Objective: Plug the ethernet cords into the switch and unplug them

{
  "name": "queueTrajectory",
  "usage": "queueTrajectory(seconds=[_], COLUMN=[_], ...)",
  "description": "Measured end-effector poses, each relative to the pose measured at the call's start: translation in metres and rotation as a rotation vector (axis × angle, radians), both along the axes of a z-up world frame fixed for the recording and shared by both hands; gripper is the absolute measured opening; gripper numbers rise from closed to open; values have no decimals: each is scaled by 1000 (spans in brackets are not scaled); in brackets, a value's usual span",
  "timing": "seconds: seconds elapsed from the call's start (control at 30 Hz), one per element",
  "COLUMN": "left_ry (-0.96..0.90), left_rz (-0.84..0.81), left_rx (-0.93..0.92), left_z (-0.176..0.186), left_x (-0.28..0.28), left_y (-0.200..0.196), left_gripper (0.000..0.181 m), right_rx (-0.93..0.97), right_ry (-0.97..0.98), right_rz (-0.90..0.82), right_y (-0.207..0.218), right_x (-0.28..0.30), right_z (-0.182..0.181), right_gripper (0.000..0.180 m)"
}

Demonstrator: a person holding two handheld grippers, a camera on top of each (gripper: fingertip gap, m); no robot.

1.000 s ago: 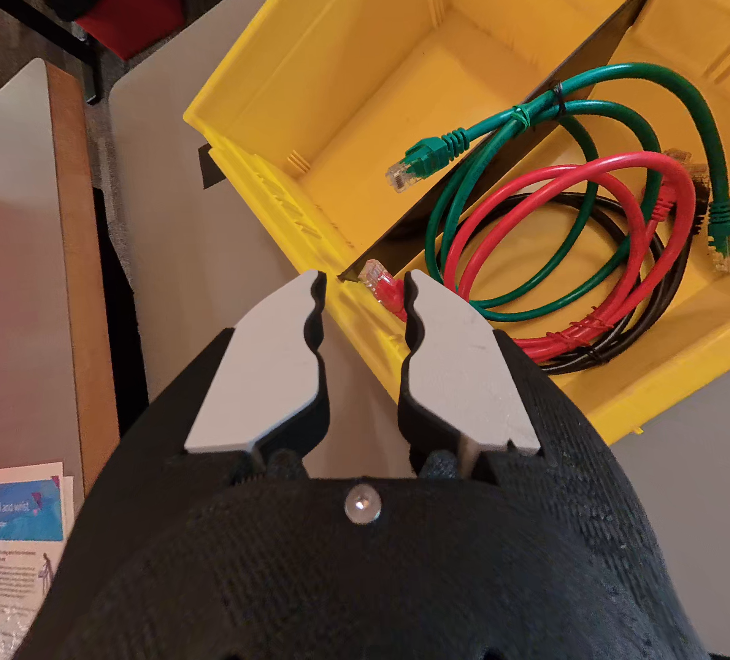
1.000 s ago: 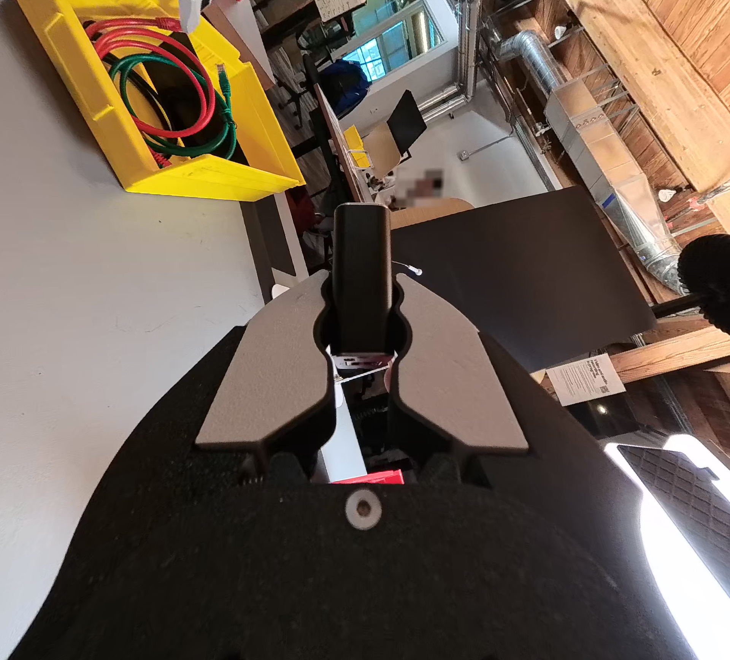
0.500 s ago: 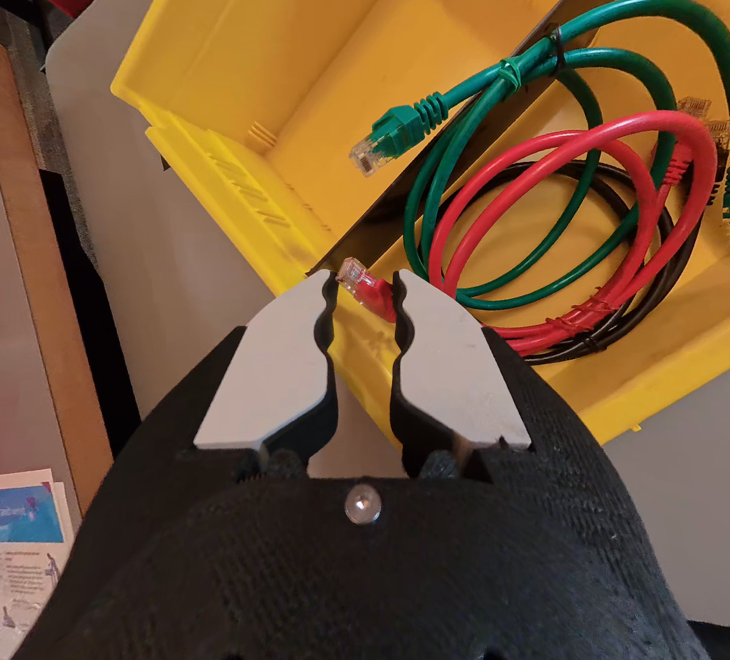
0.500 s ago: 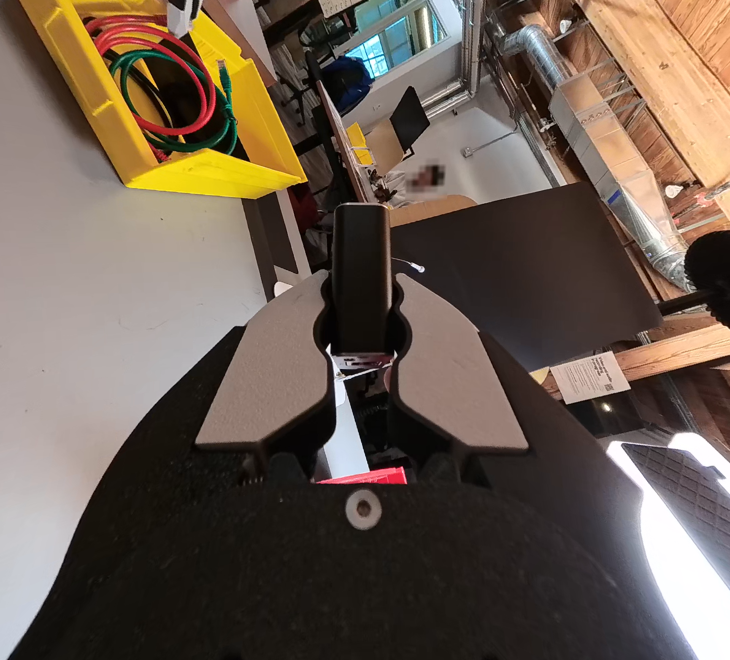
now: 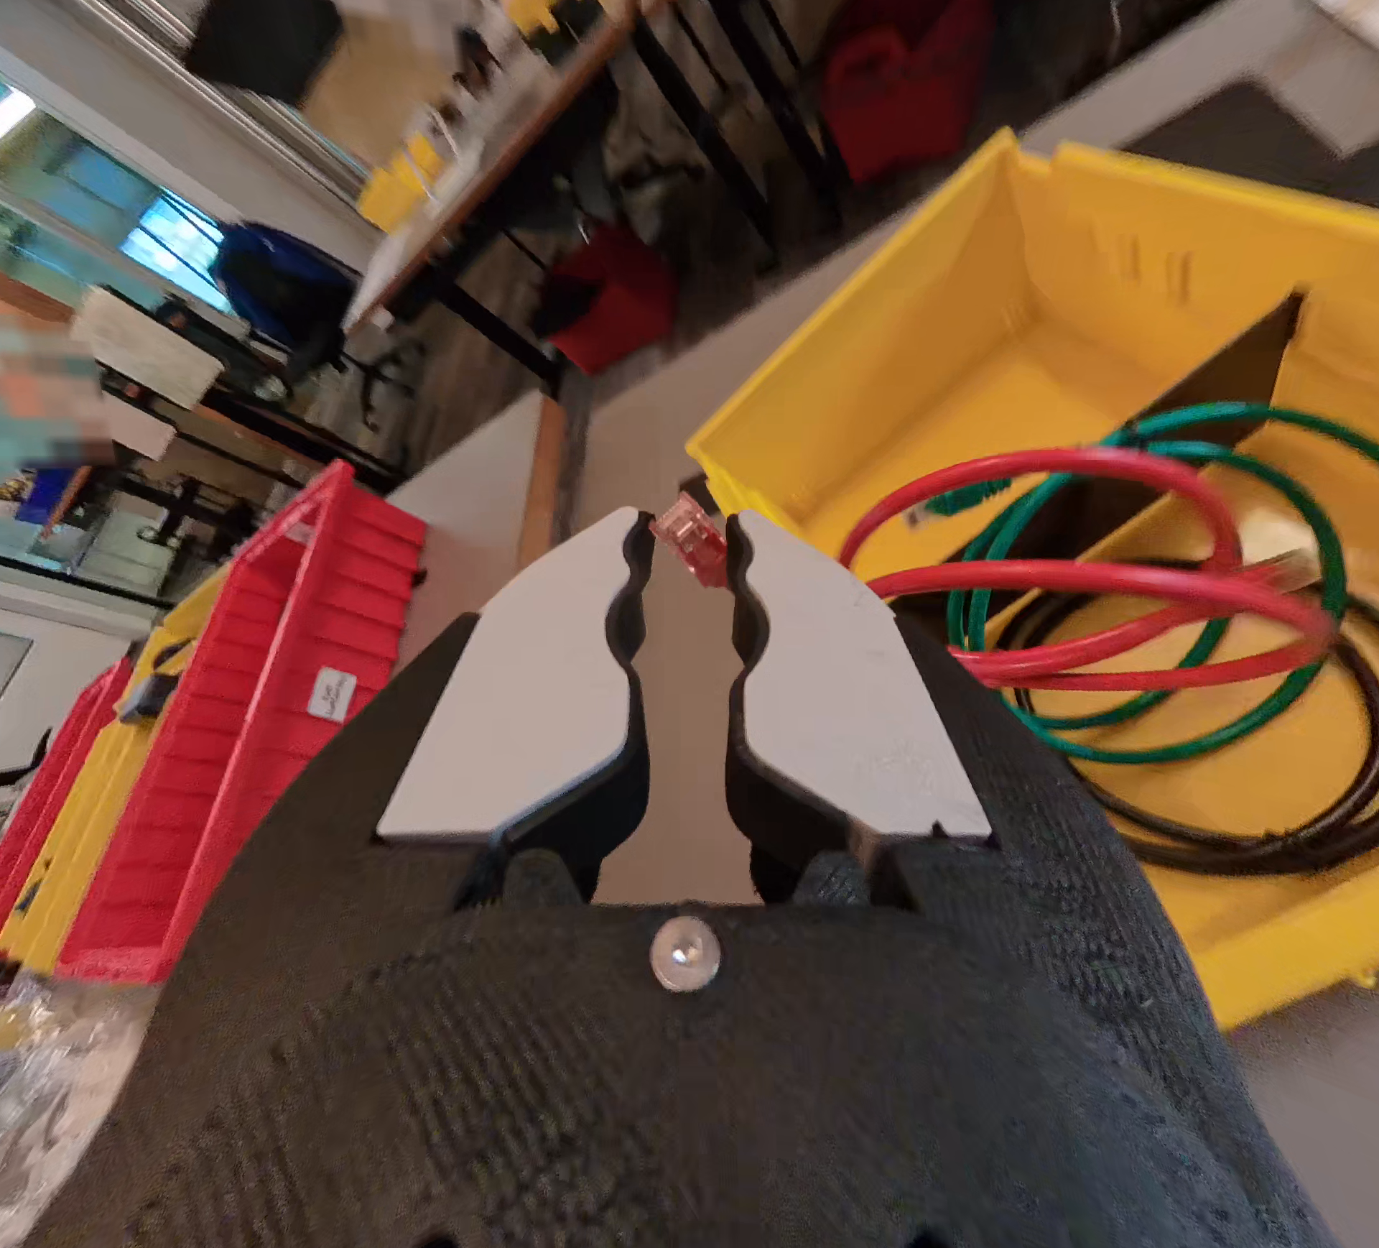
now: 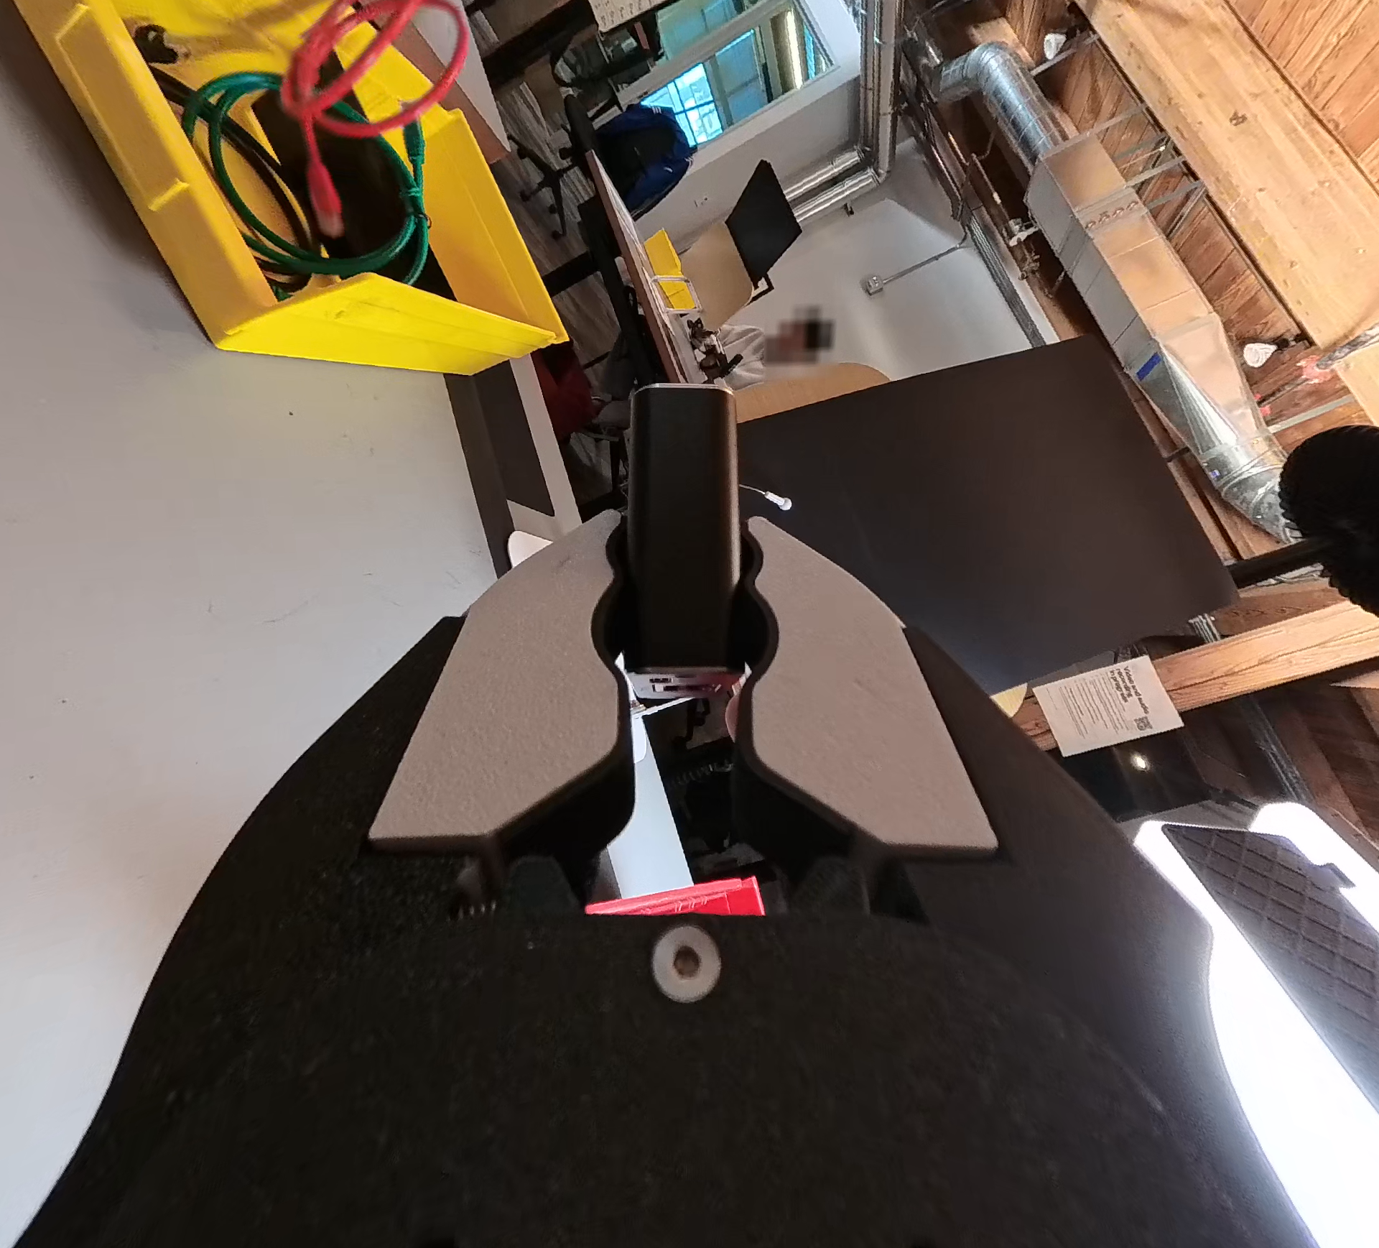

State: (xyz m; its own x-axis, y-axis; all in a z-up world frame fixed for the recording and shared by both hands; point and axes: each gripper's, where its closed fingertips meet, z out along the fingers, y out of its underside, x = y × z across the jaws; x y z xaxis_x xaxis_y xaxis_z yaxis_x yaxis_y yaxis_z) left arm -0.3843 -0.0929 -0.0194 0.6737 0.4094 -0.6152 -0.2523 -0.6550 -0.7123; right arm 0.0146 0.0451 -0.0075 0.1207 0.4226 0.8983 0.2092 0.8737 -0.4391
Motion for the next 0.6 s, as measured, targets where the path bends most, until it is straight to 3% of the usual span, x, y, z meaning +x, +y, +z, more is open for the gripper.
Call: queueTrajectory(seconds=[0.03, 0.27, 0.43, 0.6], left_ry=[19, 2, -124, -252], left_rz=[-21, -269, -641, -1023], left_rx=[58, 325, 450, 410], left_z=[13, 74, 100, 106], left_x=[6, 62, 134, 211], left_y=[1, 4, 12, 2], left_gripper=[16, 14, 13, 13], right_rx=[1, -3, -8, -19], right_ry=[0, 15, 33, 56], right_rz=[-1, -13, -23, -34], right_y=[0, 5, 9, 15], right_x=[0, 4, 8, 15], right_z=[0, 5, 11, 20], right_gripper=[26, 26, 26, 26])
